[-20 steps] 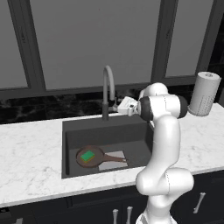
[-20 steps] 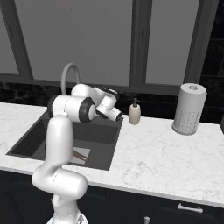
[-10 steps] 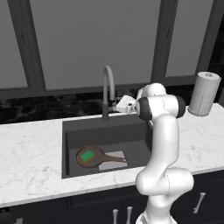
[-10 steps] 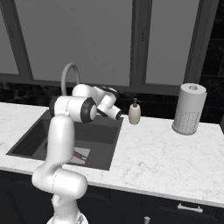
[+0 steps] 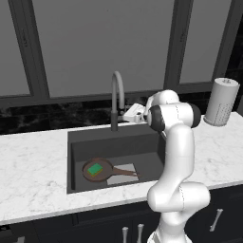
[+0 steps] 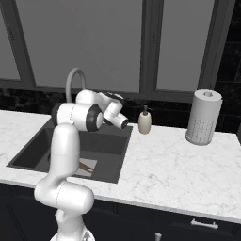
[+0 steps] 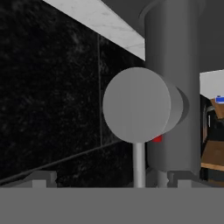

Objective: Pick the pan and sponge and place them into the sink. Then turn on the water.

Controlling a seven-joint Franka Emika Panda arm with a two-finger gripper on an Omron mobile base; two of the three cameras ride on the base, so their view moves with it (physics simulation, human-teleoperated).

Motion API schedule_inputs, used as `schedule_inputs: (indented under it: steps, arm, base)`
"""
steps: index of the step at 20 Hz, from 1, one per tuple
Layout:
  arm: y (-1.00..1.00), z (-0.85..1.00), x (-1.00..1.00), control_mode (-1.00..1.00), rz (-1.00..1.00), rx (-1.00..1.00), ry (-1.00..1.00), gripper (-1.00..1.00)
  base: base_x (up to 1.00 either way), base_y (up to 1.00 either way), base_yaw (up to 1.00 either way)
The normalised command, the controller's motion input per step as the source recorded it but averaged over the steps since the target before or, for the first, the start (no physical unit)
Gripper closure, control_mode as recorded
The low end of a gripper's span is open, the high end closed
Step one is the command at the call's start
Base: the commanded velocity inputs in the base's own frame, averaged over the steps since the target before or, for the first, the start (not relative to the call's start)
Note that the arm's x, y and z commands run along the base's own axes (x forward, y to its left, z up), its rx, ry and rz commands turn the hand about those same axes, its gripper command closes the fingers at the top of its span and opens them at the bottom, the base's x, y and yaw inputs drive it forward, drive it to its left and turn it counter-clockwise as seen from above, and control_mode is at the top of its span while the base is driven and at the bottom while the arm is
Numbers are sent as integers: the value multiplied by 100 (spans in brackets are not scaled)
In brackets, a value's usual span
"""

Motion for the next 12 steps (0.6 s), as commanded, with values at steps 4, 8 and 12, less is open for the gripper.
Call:
schedule_inputs:
  steps: [4, 8, 12]
  arm:
    - [0, 0, 29, -100, 0, 0, 0, 100]
    - [-3, 0, 31, -100, 0, 3, 0, 100]
    - [-24, 0, 29, -100, 1, 10, 0, 100]
  base:
    - [0, 0, 0]
    - [0, 0, 0]
    - [0, 0, 0]
